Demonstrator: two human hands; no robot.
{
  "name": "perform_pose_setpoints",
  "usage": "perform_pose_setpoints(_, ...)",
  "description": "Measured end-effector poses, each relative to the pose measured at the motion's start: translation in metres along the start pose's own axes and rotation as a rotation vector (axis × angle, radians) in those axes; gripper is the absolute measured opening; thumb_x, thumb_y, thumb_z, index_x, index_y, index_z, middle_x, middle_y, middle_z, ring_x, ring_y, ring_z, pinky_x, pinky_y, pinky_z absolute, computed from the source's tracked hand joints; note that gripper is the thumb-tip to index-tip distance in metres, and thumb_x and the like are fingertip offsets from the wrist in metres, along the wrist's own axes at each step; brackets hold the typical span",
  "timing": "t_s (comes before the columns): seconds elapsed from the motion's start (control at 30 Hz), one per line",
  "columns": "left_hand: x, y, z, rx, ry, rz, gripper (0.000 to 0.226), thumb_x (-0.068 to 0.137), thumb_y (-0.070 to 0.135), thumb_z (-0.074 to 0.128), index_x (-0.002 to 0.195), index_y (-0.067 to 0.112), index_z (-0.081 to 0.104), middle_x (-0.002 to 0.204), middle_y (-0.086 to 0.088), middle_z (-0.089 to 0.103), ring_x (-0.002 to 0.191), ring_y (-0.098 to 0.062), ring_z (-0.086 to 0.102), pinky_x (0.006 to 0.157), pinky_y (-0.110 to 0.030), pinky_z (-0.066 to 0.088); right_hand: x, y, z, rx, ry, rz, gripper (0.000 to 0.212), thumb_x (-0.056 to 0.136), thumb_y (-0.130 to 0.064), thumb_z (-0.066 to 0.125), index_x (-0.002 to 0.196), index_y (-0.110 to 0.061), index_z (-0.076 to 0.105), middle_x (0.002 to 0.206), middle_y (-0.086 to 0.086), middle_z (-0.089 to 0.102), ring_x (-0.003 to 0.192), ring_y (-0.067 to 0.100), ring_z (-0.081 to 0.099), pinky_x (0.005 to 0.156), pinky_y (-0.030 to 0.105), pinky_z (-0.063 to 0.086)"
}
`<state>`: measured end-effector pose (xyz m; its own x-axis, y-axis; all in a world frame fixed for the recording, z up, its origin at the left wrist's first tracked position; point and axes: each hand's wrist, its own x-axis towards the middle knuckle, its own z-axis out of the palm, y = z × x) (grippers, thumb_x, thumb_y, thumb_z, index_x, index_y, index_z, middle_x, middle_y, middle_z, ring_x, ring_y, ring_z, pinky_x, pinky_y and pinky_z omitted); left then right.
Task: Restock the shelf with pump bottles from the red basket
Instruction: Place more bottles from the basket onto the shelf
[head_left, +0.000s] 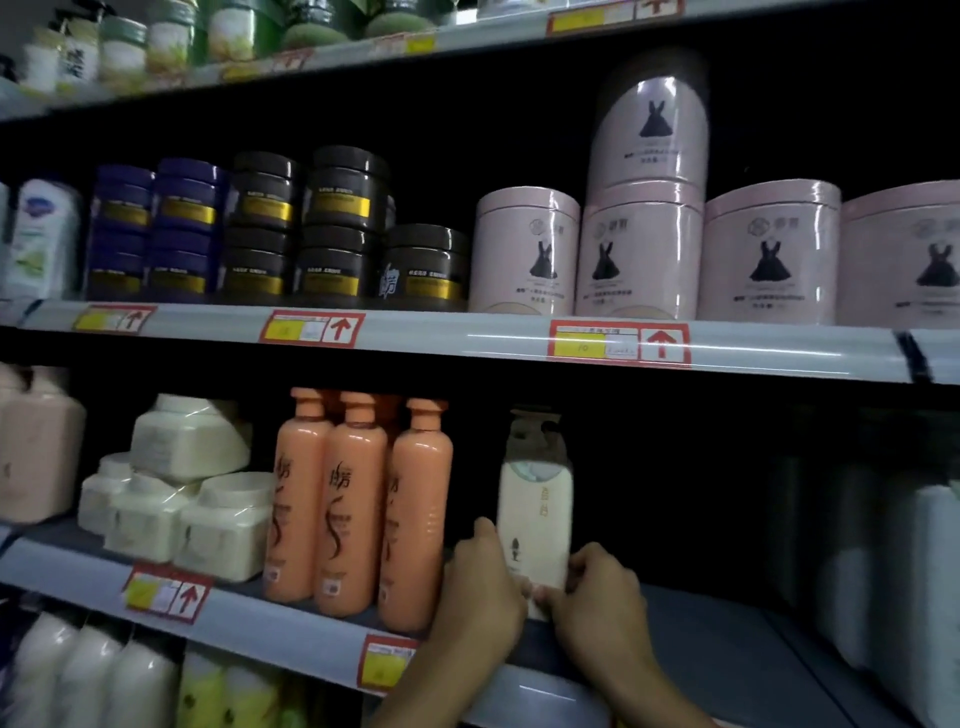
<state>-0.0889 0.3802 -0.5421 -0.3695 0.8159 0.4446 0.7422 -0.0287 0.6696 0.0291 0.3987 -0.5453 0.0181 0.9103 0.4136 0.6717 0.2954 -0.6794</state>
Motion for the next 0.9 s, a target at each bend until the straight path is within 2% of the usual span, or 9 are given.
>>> perform_pose_setpoints(0.17,0.018,0.003,0.006,-0.003,-0.052,-0.007,0.039,0.083,0.016,0.075,0.113,0.013,0.051,0.121,-0.010,0.066,0.112,-0.029,0.065,0.093,-0.038,0.053,0.017,-0.001,0.009,0.038,-0.004,0.070,0.038,0.080,-0.037,0.081,0.103,-0.018,0.057,0.112,0.004,0.071,0.107,0.026,0.067,0.071,0.027,0.043)
perform_pose_setpoints(0.33,0.020,-0.003,0.010,-0.051,-0.048,-0.043,0.035,0.085,0.013,0.075,0.113,0.009,0.055,0.121,-0.010,0.068,0.112,-0.027,0.066,0.094,-0.038,0.053,0.026,-0.001,0.015,0.022,-0.025,0.073,0.037,0.083,-0.033,0.078,0.109,-0.017,0.056,0.118,0.006,0.070,0.111,0.029,0.066,0.082,0.032,0.051)
perform_pose_setpoints(0.5,0.017,-0.001,0.006,-0.004,-0.012,-0.095,0.032,0.087,0.010,0.068,0.115,0.012,0.053,0.121,-0.010,0.067,0.114,-0.028,0.065,0.097,-0.039,0.053,0.030,0.002,0.020,0.042,-0.067,0.063,0.033,0.085,-0.036,0.073,0.110,-0.024,0.058,0.116,0.000,0.071,0.111,0.023,0.066,0.083,0.031,0.051)
perform_pose_setpoints(0.6,0.011,0.004,0.004,0.021,0.002,-0.103,0.039,0.087,0.010,0.066,0.123,0.013,0.049,0.126,-0.011,0.064,0.117,-0.028,0.064,0.097,-0.036,0.052,0.027,0.004,0.013,0.090,-0.057,0.045,0.027,0.086,-0.035,0.074,0.107,-0.022,0.062,0.112,0.001,0.072,0.106,0.022,0.067,0.085,0.031,0.054)
perform_pose_setpoints(0.7,-0.001,0.015,0.002,-0.009,0.061,-0.036,0.057,0.087,0.014,0.070,0.137,0.014,0.043,0.134,-0.009,0.056,0.122,-0.026,0.058,0.098,-0.032,0.047,0.018,0.006,-0.007,0.134,0.030,-0.041,0.030,0.090,-0.034,0.072,0.114,-0.017,0.063,0.112,0.004,0.070,0.104,0.022,0.066,0.086,0.032,0.054)
perform_pose_setpoints(0.8,-0.021,0.035,-0.005,-0.067,0.087,0.078,0.061,0.091,0.023,0.069,0.145,0.015,0.042,0.139,-0.008,0.055,0.126,-0.025,0.057,0.100,-0.030,0.045,0.002,0.011,-0.044,0.179,0.028,-0.139,0.033,0.091,-0.032,0.072,0.118,-0.014,0.065,0.112,0.003,0.071,0.104,0.017,0.066,0.084,0.025,0.050)
perform_pose_setpoints(0.9,-0.054,0.063,-0.004,-0.205,0.081,0.150,0.047,0.089,0.020,0.072,0.133,0.012,0.058,0.129,-0.010,0.066,0.120,-0.025,0.062,0.098,-0.028,0.047,-0.033,0.025,-0.085,0.190,-0.005,-0.200,0.020,0.091,-0.033,0.071,0.105,-0.018,0.067,0.099,-0.006,0.071,0.095,0.010,0.065,0.073,0.013,0.044)
